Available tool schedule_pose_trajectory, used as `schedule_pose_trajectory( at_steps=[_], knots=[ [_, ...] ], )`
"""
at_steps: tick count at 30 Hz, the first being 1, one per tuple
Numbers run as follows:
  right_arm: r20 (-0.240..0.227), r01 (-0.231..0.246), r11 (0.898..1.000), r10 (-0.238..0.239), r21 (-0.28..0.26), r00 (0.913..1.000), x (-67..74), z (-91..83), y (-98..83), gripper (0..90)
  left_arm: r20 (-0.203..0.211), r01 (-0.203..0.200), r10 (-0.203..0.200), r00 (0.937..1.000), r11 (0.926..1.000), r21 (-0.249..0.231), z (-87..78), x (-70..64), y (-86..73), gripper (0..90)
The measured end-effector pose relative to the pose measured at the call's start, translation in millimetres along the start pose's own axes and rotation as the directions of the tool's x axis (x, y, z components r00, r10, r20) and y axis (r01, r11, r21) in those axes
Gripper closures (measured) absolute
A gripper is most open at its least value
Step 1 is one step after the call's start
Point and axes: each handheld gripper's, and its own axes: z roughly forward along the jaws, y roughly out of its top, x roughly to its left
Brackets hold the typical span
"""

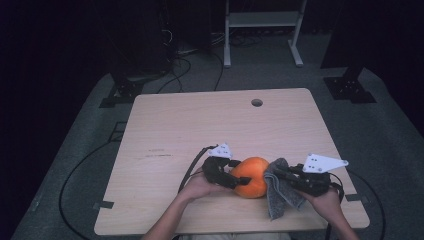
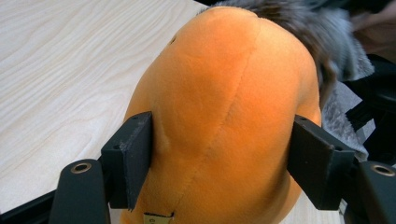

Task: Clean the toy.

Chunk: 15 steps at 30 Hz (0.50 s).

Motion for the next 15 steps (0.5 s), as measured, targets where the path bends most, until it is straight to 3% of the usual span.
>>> schedule_pose_trajectory(
  at_steps=[2,6,8,15],
  knots=[
    [-0.026,0.032,0.999,-0.032,-0.005,0.9991,6.7,3.9,9.9,80.8,-0.003,-0.015,0.015,0.9999,0.9999,0.006,1.3,-3.2,0.9,28.2],
    [-0.047,0.105,0.994,-0.105,-0.001,0.9934,13.1,16.1,32.4,80.9,-0.015,-0.105,0.106,0.9943,0.9938,0.037,3.9,-15.4,2.9,29.4],
    [-0.050,0.103,0.995,-0.103,0.000,0.9934,8.4,20.5,38.1,80.9,-0.025,-0.128,0.129,0.9914,0.9908,0.045,2.5,-18.2,2.0,29.5],
    [-0.022,0.024,1.000,-0.024,0.016,0.9995,-11.0,17.6,19.9,80.9,-0.016,-0.094,0.095,0.9954,0.9953,0.022,-4.0,-13.8,-6.9,29.2]
  ],
)
